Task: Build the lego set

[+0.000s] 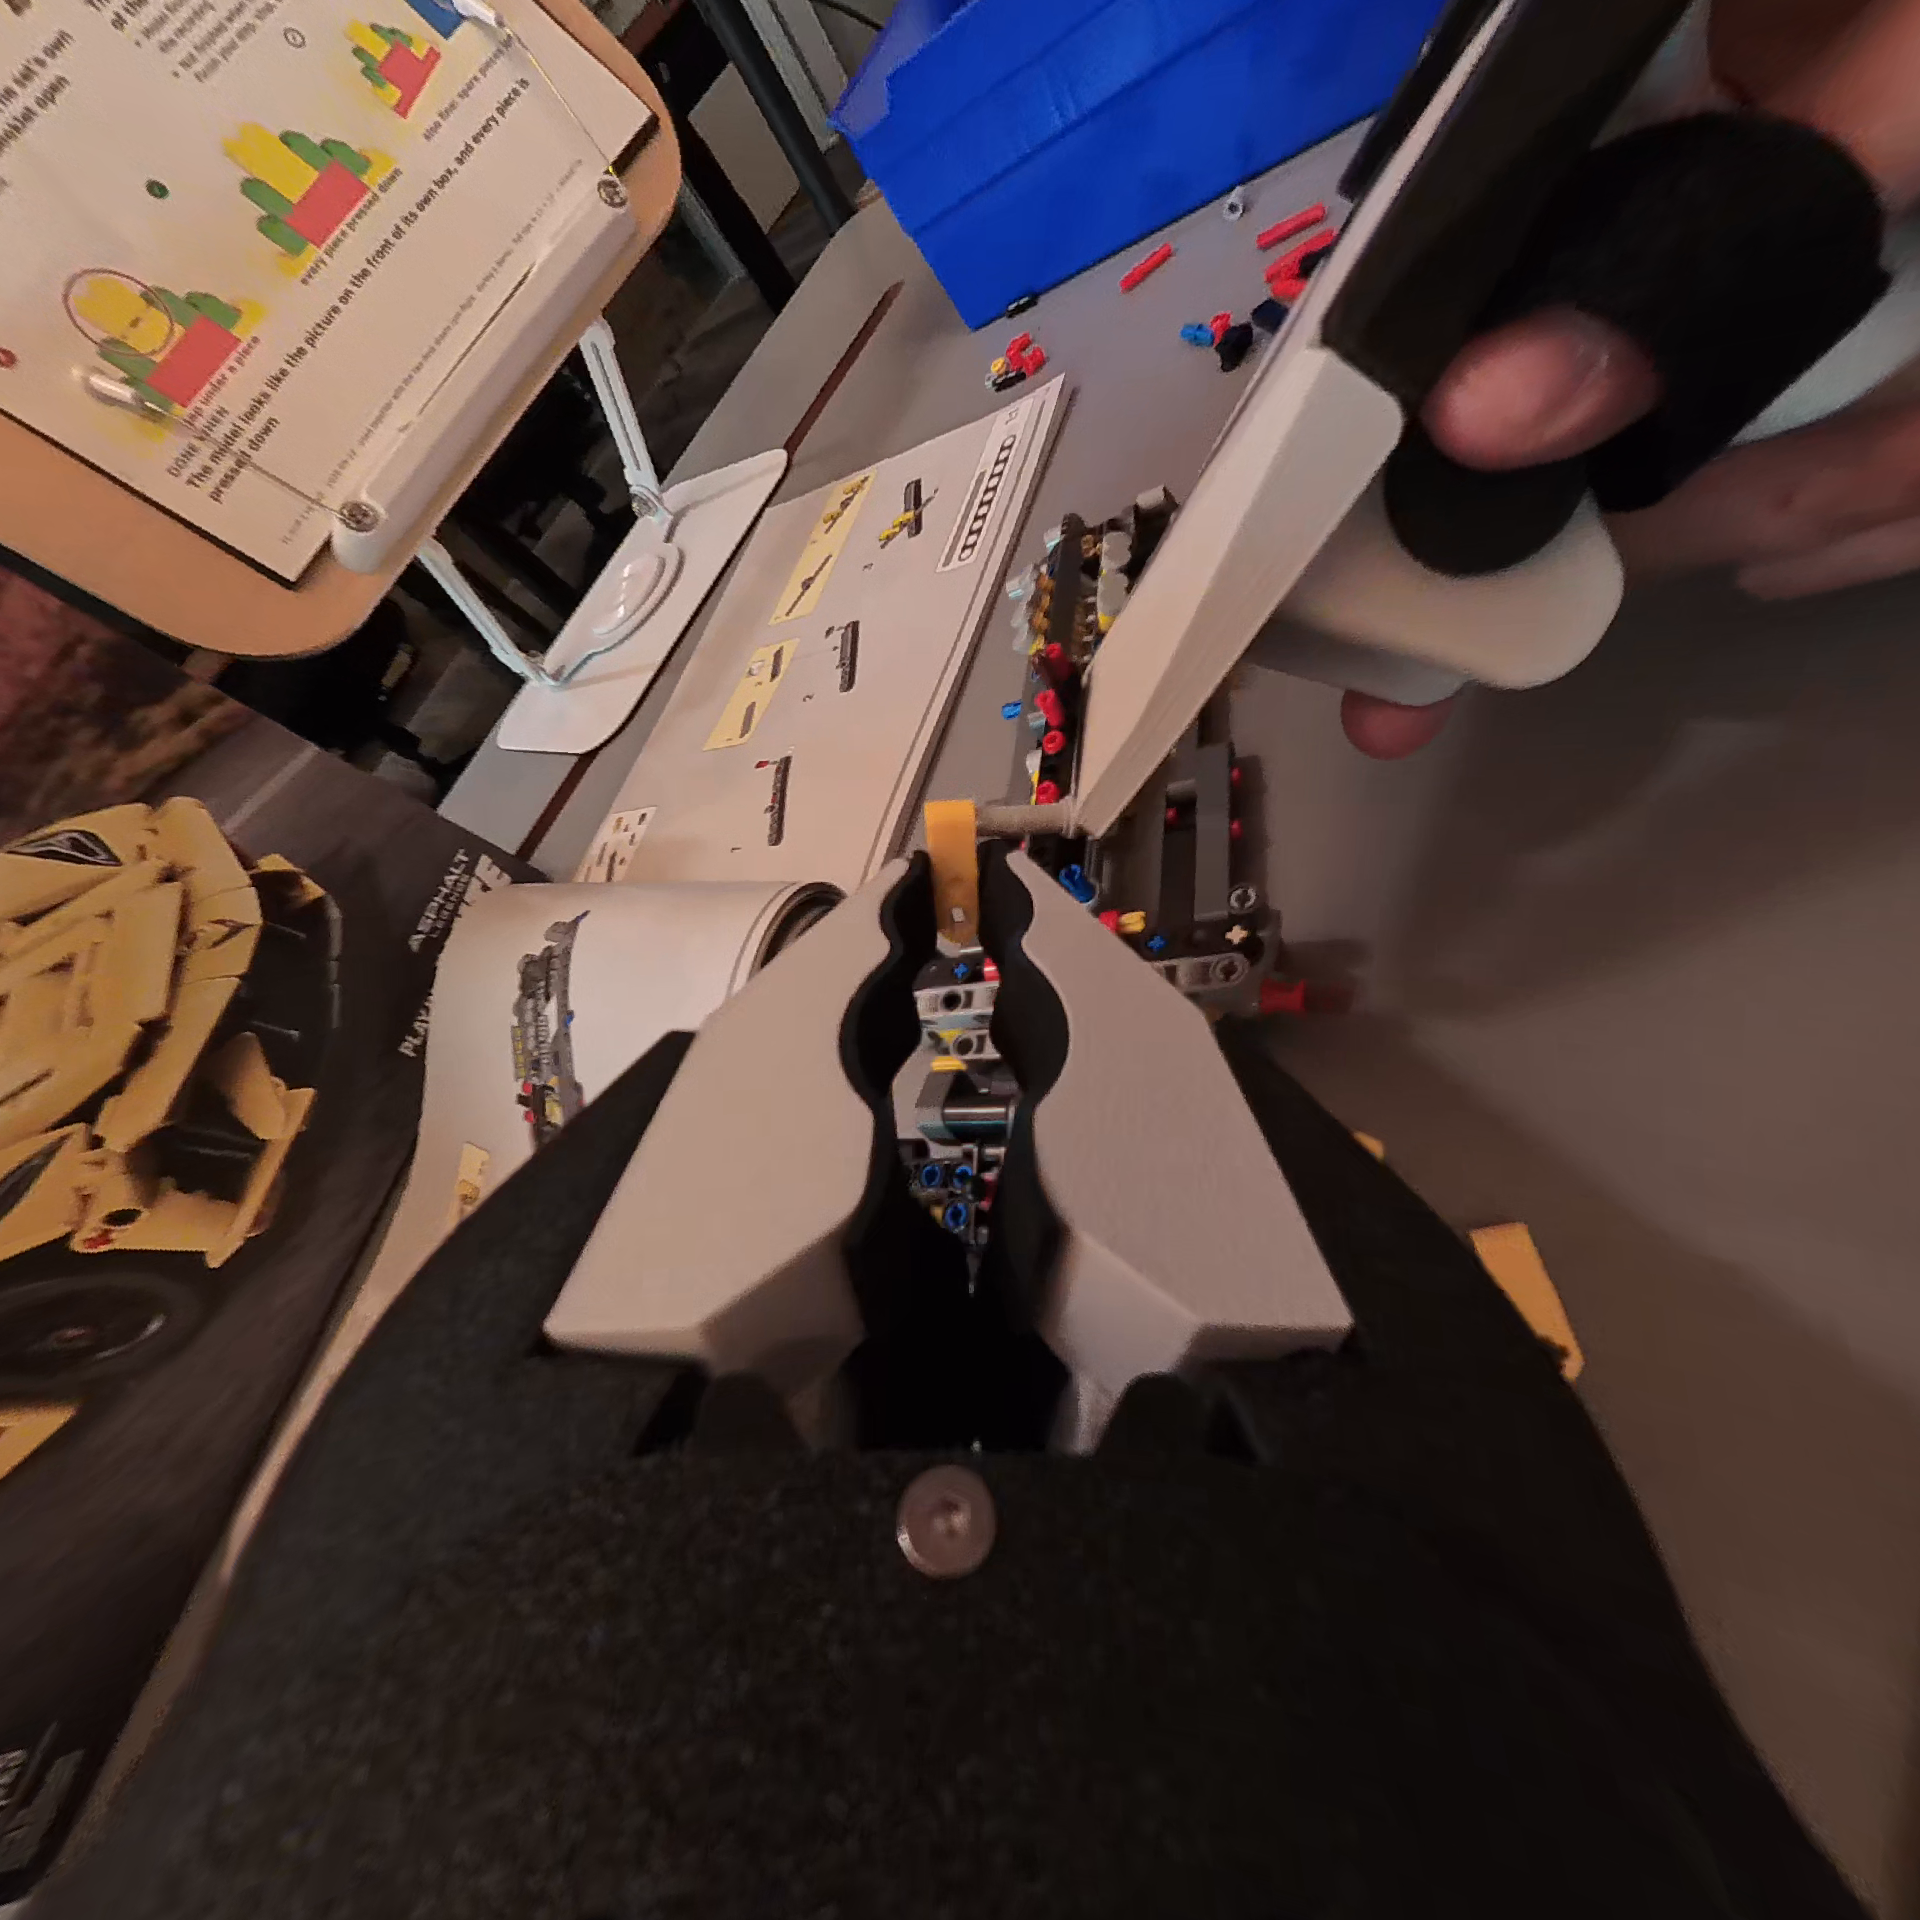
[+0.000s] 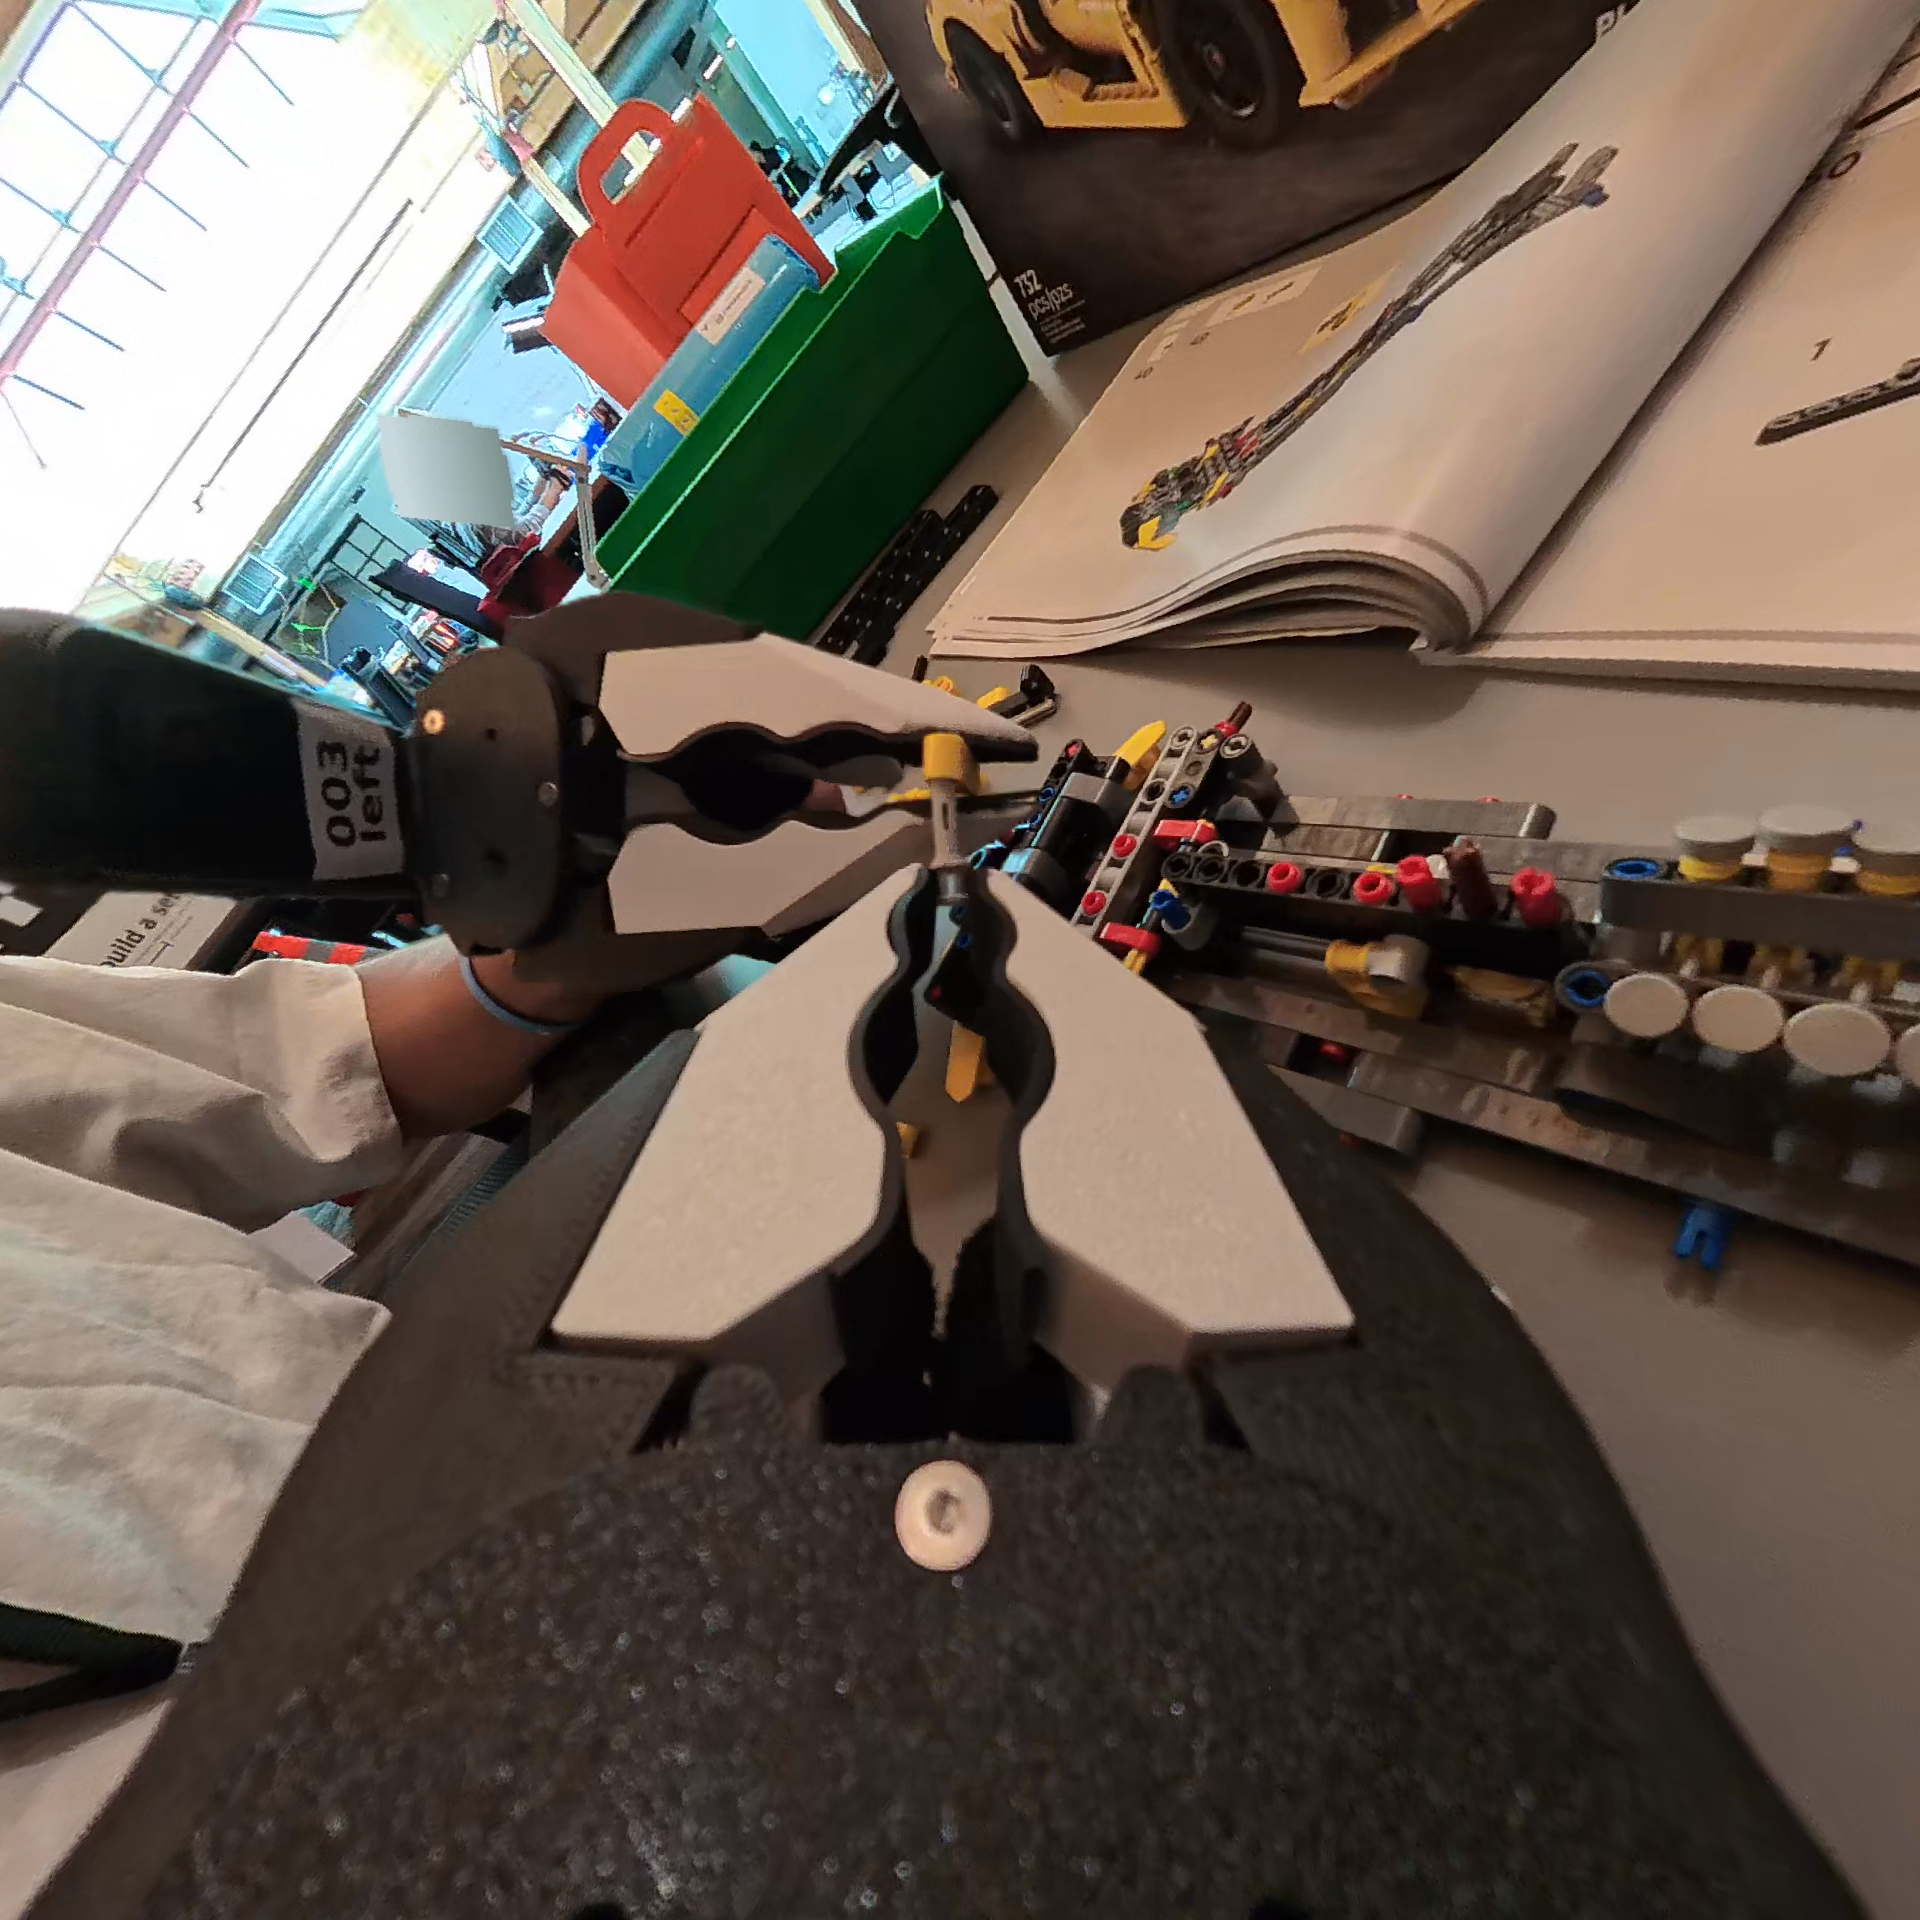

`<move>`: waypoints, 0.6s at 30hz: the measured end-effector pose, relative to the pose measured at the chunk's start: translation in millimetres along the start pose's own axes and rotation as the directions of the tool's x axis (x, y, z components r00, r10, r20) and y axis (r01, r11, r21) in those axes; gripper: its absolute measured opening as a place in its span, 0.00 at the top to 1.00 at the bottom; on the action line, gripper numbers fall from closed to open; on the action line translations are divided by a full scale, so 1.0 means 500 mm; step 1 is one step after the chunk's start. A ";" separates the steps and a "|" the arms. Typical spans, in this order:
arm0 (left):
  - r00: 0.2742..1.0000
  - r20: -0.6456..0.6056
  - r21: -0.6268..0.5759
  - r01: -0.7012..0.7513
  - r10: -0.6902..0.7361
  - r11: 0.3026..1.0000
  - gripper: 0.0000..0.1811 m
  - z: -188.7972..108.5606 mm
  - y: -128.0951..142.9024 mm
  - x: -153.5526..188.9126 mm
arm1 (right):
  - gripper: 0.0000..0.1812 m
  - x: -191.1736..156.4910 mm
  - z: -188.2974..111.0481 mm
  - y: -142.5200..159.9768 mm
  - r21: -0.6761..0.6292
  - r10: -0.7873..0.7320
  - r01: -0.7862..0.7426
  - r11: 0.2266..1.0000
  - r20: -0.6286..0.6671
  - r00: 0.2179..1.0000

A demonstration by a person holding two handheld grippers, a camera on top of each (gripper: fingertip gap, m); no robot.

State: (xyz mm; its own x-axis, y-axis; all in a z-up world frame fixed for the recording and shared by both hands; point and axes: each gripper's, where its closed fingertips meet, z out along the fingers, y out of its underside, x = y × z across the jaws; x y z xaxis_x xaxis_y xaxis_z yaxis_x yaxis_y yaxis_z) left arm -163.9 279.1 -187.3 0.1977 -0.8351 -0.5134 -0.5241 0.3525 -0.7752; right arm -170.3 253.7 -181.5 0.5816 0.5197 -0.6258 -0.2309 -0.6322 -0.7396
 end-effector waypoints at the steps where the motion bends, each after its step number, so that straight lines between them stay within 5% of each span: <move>1: 1.000 0.013 -0.004 -0.024 0.024 1.000 0.97 0.001 0.001 0.000 | 0.97 0.002 0.000 0.002 -0.005 0.002 -0.002 1.000 -0.003 1.000; 12: 0.975 0.047 -0.041 -0.217 0.219 0.975 0.97 0.003 0.008 0.014 | 0.98 0.008 0.001 0.025 -0.068 -0.072 0.068 0.995 -0.059 0.996; 15: 0.970 0.036 -0.058 -0.237 0.239 0.970 0.97 0.003 0.021 0.014 | 0.98 0.017 -0.021 0.041 -0.193 -0.197 0.173 0.966 -0.116 0.973; 18: 0.977 0.058 -0.060 -0.204 0.207 0.977 0.97 0.002 0.022 0.000 | 0.97 0.062 -0.085 0.065 -0.412 -0.422 0.308 0.858 -0.220 0.880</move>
State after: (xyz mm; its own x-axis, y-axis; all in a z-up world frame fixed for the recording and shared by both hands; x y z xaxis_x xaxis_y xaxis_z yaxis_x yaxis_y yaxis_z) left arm -168.9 283.6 -196.1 0.1323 -0.7182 -0.6832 -0.6022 0.4892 -0.6309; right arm -126.7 224.8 -214.2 0.7807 0.5972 -0.1841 0.3024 -0.6188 -0.7250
